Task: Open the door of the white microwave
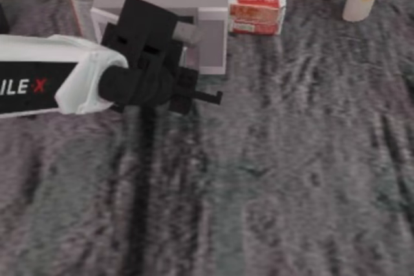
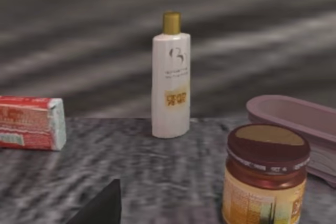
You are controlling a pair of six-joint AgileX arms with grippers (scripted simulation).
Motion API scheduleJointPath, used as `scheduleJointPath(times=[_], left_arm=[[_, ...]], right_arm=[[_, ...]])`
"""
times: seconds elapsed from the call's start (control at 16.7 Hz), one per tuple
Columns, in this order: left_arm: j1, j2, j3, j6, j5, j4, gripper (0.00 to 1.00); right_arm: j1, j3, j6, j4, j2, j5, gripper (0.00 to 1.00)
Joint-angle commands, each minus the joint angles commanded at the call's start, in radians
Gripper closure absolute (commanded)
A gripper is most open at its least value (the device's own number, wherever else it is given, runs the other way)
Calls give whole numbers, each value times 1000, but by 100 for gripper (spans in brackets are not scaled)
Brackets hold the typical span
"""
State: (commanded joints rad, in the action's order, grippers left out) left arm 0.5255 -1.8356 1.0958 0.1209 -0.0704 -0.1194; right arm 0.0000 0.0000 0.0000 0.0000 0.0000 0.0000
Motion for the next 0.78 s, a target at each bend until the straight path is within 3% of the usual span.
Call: scheduleJointPath(times=[0.42,0.78], left_arm=[[0,0,0,0,0,0,100],[-10,19,-22,-33,33,8,100]], right_arm=[[0,0,0,0,0,0,0],[0,0,0,0,0,0,0]])
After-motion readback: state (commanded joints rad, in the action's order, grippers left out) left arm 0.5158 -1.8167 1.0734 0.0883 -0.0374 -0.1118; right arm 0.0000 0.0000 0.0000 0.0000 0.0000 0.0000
